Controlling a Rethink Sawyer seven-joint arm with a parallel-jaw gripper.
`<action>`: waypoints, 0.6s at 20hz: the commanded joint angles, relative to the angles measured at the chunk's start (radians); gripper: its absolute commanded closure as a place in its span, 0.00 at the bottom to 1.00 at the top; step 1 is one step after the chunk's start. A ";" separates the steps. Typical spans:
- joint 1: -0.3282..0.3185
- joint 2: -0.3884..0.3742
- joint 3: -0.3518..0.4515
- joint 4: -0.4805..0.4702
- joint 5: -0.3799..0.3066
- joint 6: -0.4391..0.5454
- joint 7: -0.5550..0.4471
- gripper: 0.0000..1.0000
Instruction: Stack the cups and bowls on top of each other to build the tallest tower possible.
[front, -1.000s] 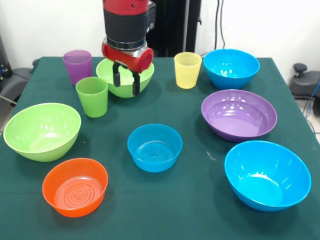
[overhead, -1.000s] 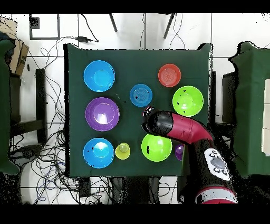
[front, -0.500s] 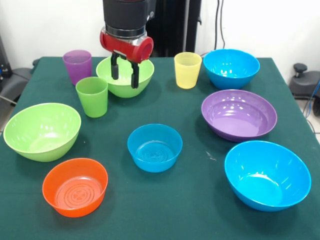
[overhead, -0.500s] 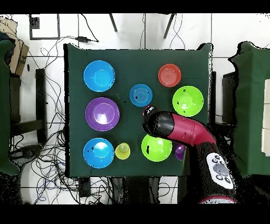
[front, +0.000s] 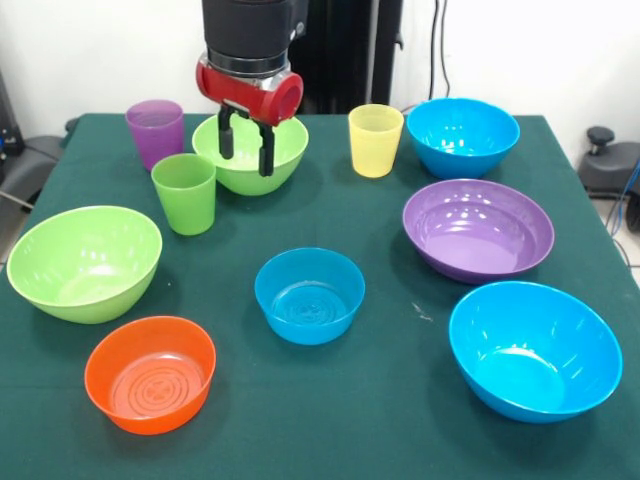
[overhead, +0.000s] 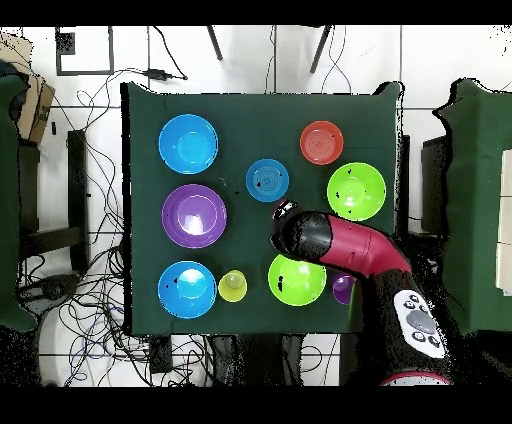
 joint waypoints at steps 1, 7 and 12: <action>-0.028 0.030 0.085 0.002 -0.104 0.027 -0.099 0.00; -0.056 0.030 0.093 -0.014 -0.130 0.047 -0.115 0.00; -0.070 0.035 0.104 -0.008 -0.148 0.035 -0.106 0.00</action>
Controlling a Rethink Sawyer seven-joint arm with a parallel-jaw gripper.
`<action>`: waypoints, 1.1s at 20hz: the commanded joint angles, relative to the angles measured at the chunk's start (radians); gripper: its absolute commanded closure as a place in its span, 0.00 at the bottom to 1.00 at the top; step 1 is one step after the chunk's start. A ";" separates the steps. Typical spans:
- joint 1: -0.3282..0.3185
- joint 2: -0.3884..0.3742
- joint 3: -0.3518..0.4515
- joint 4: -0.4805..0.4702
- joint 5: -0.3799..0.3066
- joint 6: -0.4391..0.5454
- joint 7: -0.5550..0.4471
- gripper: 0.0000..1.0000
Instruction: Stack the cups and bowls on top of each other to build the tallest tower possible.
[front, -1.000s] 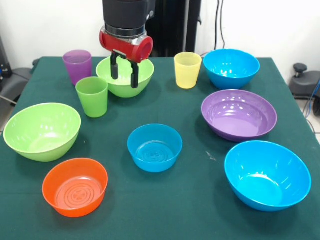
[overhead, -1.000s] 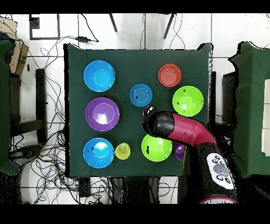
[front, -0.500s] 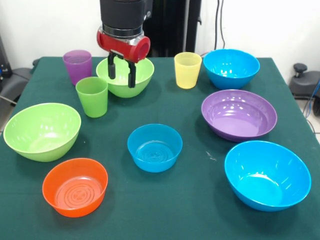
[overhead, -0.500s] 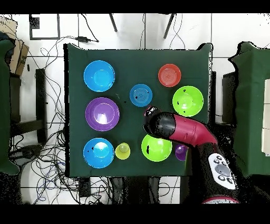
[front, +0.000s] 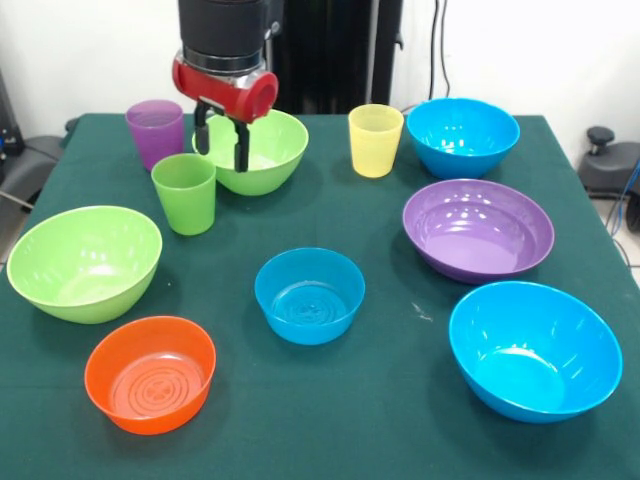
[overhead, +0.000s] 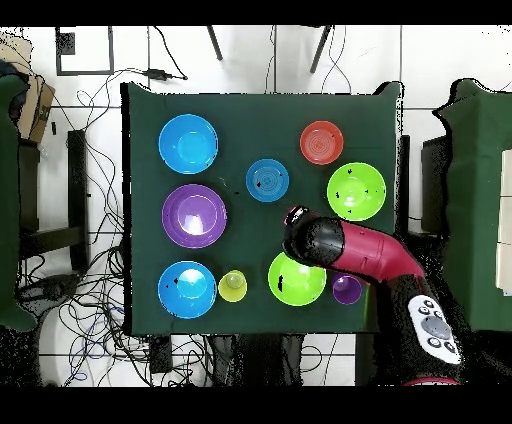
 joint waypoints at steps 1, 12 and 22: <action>-0.025 0.043 0.101 -0.011 -0.091 0.028 -0.103 0.00; -0.014 0.113 0.102 -0.028 -0.116 -0.057 -0.041 0.00; -0.003 0.175 0.095 -0.069 -0.134 -0.110 -0.025 0.00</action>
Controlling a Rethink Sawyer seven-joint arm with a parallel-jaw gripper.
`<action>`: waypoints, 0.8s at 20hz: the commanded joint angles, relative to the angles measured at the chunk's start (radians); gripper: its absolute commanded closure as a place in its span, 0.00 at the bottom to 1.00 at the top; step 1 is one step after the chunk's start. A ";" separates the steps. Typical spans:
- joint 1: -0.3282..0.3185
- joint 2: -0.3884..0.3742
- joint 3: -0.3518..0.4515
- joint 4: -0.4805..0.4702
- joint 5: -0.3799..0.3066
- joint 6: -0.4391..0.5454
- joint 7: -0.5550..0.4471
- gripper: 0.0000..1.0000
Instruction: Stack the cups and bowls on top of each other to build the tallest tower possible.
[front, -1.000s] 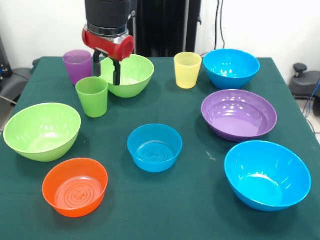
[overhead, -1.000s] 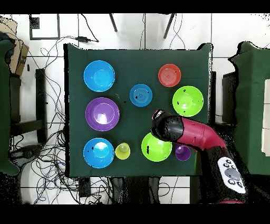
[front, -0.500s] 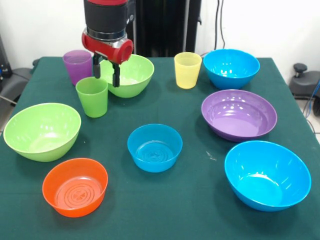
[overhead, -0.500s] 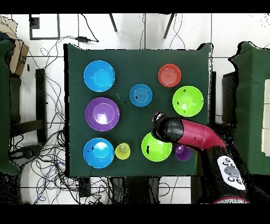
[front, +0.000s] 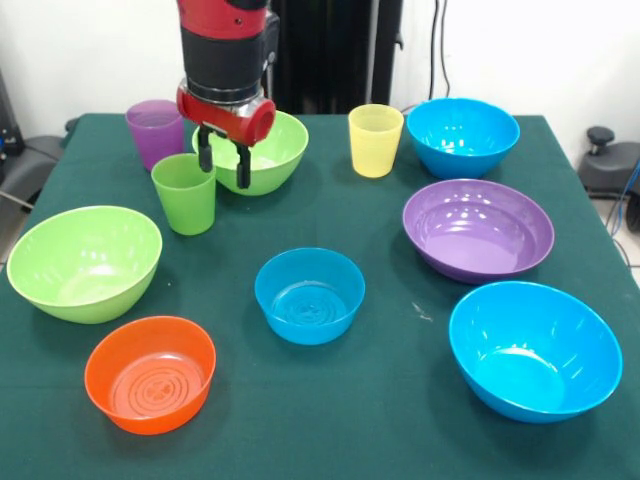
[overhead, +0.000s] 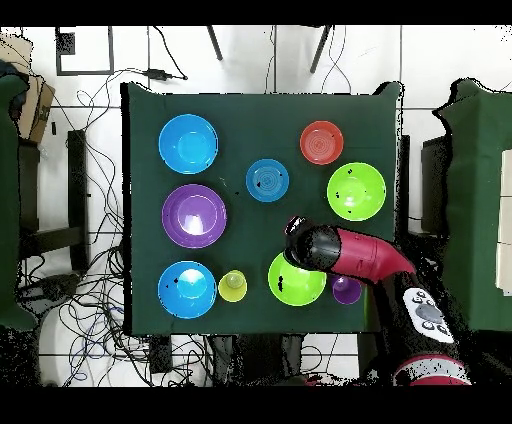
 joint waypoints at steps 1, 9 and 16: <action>0.024 0.087 0.084 -0.066 -0.077 -0.078 -0.016 0.00; 0.045 0.102 0.065 -0.082 -0.083 -0.085 0.000 0.00; 0.041 0.076 0.066 -0.092 -0.084 -0.040 -0.020 0.00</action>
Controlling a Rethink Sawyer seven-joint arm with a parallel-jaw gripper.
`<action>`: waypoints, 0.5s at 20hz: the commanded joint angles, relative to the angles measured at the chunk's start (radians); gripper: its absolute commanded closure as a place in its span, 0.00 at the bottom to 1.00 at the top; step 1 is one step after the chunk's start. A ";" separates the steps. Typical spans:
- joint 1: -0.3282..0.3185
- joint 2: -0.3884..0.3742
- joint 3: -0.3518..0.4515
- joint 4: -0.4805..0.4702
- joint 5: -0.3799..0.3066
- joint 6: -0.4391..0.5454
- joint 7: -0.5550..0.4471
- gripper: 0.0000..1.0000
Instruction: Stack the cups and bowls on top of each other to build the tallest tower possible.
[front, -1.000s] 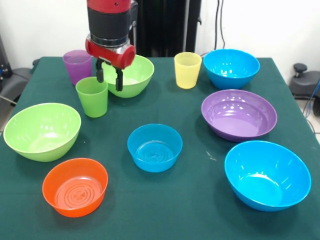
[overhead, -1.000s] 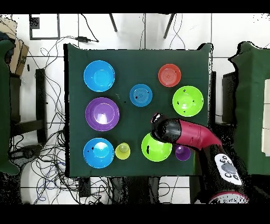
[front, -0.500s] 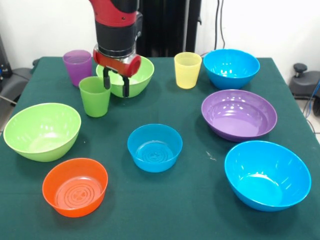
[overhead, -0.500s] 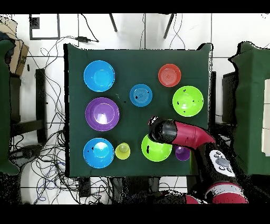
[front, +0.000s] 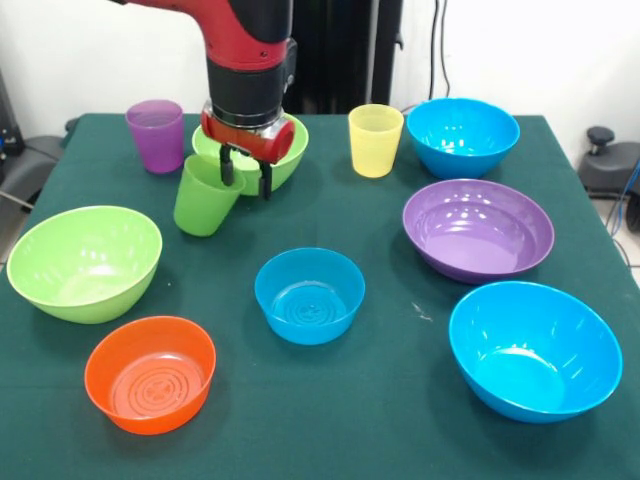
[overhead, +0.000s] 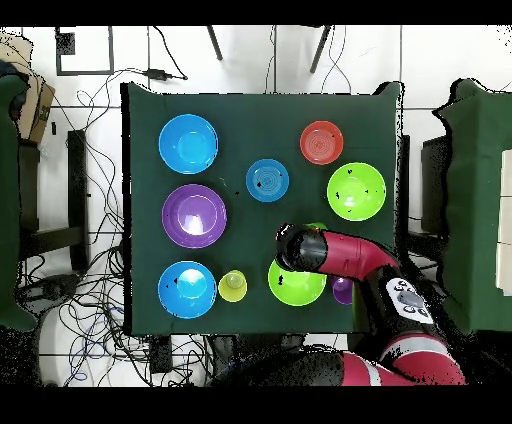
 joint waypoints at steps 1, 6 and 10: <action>0.020 -0.002 0.065 -0.088 -0.057 -0.017 -0.021 0.00; 0.021 0.010 0.068 -0.116 -0.063 -0.011 -0.031 0.00; 0.024 0.016 0.075 -0.142 -0.063 0.009 -0.045 0.00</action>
